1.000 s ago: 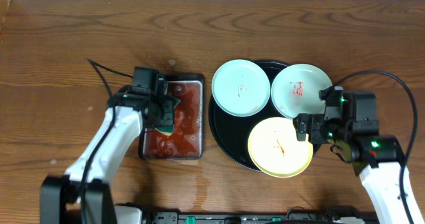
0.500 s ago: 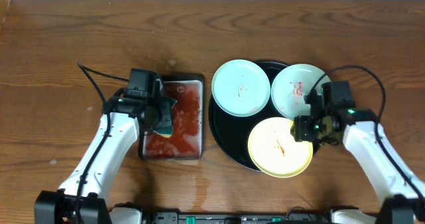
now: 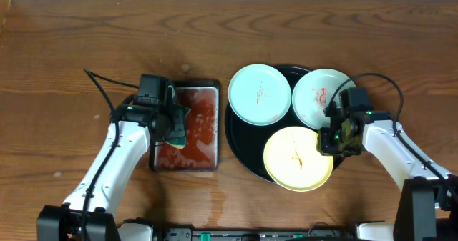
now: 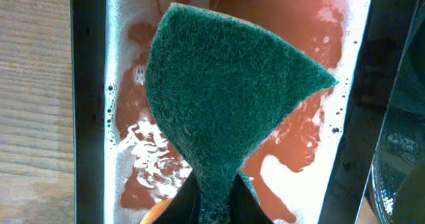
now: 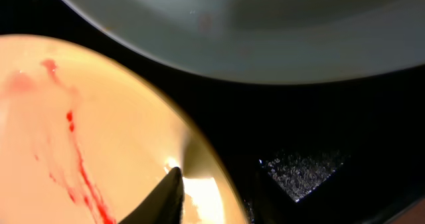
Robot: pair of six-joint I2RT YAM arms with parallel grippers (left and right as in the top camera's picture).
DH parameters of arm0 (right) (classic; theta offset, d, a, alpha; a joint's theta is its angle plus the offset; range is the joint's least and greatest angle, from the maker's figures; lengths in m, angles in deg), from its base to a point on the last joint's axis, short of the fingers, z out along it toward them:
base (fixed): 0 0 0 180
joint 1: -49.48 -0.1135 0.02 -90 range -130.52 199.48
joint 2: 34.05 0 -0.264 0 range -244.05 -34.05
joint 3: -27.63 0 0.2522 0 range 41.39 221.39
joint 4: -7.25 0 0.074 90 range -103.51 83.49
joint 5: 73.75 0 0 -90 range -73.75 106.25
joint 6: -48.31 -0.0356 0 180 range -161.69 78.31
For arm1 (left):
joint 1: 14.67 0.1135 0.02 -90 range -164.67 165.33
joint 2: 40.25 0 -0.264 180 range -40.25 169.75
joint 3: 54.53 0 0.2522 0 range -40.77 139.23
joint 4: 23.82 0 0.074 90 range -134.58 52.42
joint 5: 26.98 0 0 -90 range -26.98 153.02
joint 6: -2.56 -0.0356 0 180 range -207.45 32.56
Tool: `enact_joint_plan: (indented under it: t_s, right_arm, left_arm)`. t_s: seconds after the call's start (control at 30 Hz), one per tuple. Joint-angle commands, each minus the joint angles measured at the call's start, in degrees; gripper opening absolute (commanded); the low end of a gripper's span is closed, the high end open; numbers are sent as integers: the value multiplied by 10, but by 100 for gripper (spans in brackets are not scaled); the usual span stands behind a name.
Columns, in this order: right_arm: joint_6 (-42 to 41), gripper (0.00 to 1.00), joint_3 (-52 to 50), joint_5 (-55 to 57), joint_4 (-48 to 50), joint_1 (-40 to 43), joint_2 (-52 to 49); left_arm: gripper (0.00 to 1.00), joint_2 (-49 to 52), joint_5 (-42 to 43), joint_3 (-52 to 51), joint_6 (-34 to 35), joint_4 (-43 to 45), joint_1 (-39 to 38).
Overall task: Clean dirty plates on tray and stack at the side
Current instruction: 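Move the right gripper to the yellow plate's edge and grip it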
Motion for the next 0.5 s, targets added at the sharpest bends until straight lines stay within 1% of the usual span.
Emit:
enact_joint_plan:
  t_s: [0.0, 0.07, 0.27, 0.37, 0.47]
  right_arm:
    - [2, 22, 8, -1, 3, 0, -2]
    - [2, 18, 8, -1, 4, 0, -2]
    - [2, 11, 8, -1, 4, 0, -2]
    - [2, 3, 8, -1, 5, 0, -2]
    - [2, 1, 8, -1, 5, 0, -2]
  left_arm:
    - [7, 1, -4, 0, 6, -4, 2]
    - [7, 1, -4, 0, 17, -4, 2]
    - [7, 1, 63, 0, 19, 3, 2]
    - [7, 1, 70, 0, 19, 3, 1]
    - [8, 1, 70, 0, 19, 7, 1]
